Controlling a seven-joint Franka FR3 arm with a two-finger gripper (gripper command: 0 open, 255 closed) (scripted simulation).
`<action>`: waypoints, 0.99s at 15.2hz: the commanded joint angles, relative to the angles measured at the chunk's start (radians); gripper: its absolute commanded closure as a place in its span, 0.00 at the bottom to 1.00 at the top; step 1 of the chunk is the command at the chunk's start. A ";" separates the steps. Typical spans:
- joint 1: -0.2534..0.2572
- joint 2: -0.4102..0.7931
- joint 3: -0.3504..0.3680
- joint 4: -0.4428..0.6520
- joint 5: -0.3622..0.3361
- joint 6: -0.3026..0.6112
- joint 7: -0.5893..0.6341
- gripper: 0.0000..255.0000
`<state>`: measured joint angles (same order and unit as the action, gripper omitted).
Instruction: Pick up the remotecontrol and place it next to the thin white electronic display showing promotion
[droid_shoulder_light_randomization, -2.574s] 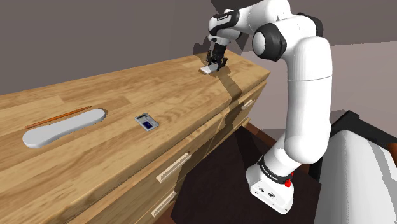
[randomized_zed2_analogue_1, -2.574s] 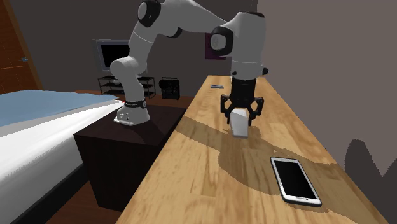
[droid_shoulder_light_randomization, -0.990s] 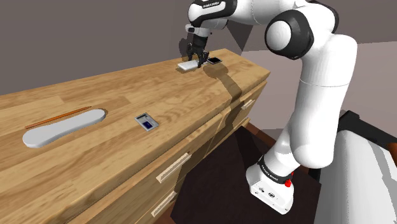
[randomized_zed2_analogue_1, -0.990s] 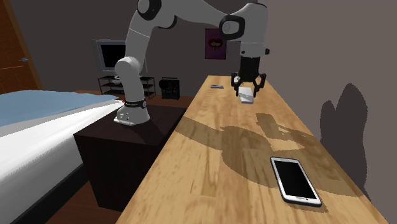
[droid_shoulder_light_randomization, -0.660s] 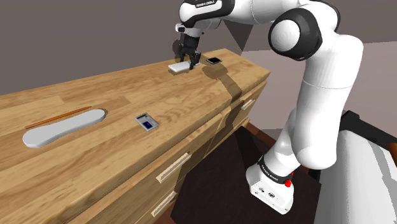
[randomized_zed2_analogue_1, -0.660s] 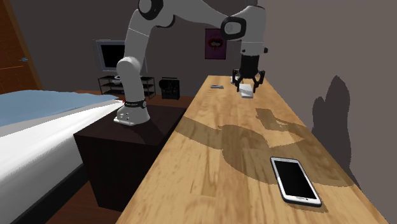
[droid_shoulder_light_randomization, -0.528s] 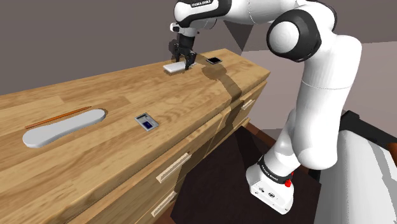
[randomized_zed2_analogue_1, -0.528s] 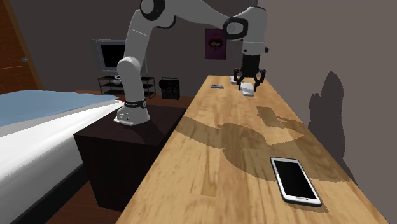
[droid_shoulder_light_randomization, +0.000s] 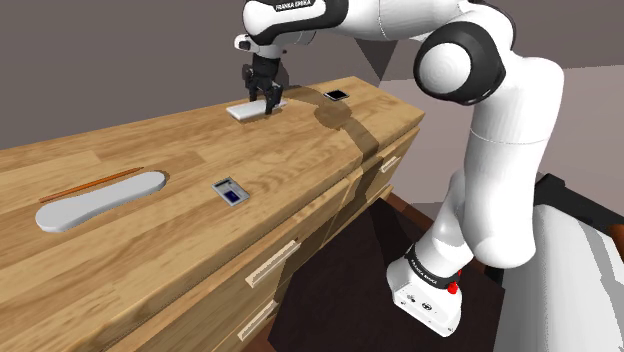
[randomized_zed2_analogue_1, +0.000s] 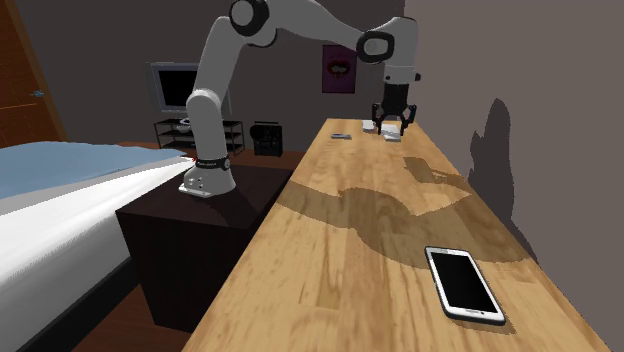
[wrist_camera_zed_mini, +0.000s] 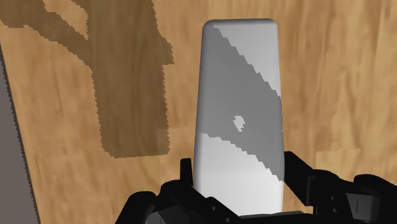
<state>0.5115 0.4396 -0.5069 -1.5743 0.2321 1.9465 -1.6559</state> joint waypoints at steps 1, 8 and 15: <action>0.024 0.019 0.013 0.039 0.002 -0.018 0.044 1.00; 0.083 0.121 0.058 0.205 0.021 -0.078 0.173 1.00; 0.110 0.290 0.104 0.492 0.047 -0.189 0.302 1.00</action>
<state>0.6204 0.6942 -0.4113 -1.1433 0.2739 1.7811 -1.3766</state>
